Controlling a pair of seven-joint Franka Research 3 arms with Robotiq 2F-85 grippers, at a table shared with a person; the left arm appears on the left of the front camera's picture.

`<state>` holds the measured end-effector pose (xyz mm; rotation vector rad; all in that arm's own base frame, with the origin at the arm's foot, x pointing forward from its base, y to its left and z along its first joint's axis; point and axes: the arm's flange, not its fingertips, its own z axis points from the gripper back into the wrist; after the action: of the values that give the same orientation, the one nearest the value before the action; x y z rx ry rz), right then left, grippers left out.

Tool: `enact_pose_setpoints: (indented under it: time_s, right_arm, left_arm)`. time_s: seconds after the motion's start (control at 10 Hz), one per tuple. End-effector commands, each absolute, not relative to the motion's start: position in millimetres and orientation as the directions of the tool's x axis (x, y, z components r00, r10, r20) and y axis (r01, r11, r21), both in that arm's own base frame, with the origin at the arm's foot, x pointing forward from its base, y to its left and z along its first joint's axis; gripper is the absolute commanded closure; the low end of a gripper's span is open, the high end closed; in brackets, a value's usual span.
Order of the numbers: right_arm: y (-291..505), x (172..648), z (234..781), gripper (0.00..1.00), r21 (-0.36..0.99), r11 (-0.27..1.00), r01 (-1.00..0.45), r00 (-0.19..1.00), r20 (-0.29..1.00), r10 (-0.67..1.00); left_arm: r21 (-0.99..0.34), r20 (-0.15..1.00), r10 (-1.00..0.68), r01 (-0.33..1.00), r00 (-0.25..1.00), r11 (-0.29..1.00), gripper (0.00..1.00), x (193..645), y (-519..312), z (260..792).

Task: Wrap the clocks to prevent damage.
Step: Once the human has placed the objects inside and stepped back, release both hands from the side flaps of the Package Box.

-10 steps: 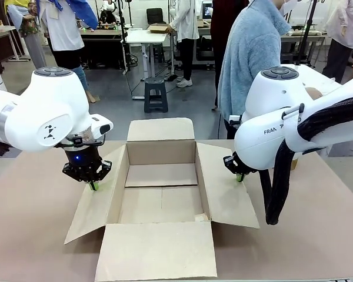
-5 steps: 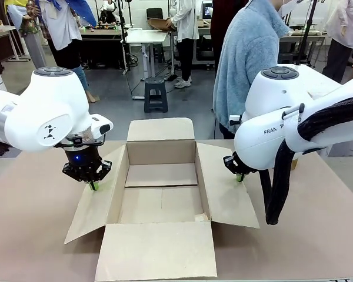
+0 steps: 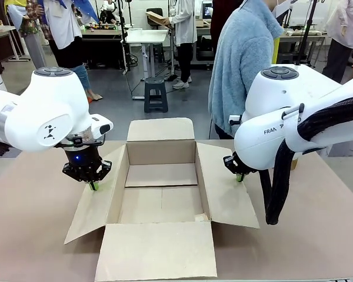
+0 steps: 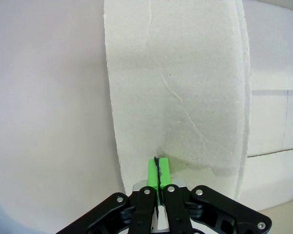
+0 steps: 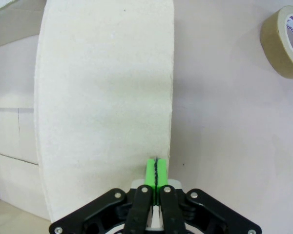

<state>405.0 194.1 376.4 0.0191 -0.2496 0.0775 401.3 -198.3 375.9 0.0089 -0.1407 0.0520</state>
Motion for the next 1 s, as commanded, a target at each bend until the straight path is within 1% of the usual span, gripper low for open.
enact_pose_setpoints:
  time_s: [0.0, 0.9]
  right_arm:
    - [193.8, 403.3, 378.1, 0.99, 0.000, 0.997, -0.081, 0.967, 0.243, 0.078]
    - [193.8, 403.3, 378.1, 0.99, 0.000, 0.997, -0.081, 0.967, 0.243, 0.078]
  left_arm:
    - [0.025, 0.145, 0.057, -0.061, 0.988, 0.998, 1.00, 400.2, -197.5, 376.9]
    - [0.025, 0.145, 0.057, -0.061, 0.988, 0.998, 1.00, 400.2, -197.5, 376.9]
